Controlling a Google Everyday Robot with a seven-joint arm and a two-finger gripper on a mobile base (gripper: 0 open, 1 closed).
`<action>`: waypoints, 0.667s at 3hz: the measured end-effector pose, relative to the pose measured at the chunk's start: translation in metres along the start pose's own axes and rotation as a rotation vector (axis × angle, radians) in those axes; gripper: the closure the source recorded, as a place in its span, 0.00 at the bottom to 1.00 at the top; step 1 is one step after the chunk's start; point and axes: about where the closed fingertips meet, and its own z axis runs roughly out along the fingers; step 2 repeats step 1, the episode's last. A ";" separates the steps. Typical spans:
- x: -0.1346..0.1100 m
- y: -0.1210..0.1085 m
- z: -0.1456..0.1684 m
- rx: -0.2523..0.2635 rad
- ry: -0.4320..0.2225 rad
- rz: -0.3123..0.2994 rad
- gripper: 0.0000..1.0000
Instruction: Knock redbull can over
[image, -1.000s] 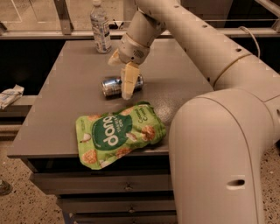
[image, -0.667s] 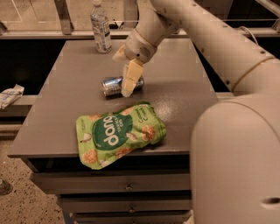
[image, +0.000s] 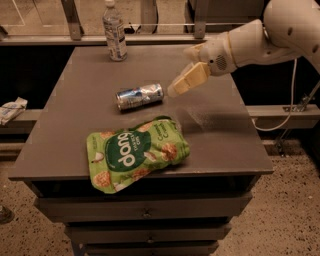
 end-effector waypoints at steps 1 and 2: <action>0.002 -0.027 -0.022 0.127 -0.057 0.034 0.00; 0.002 -0.027 -0.022 0.127 -0.057 0.034 0.00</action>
Offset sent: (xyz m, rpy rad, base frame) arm 0.0000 0.0000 0.0000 0.0000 0.0000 0.0000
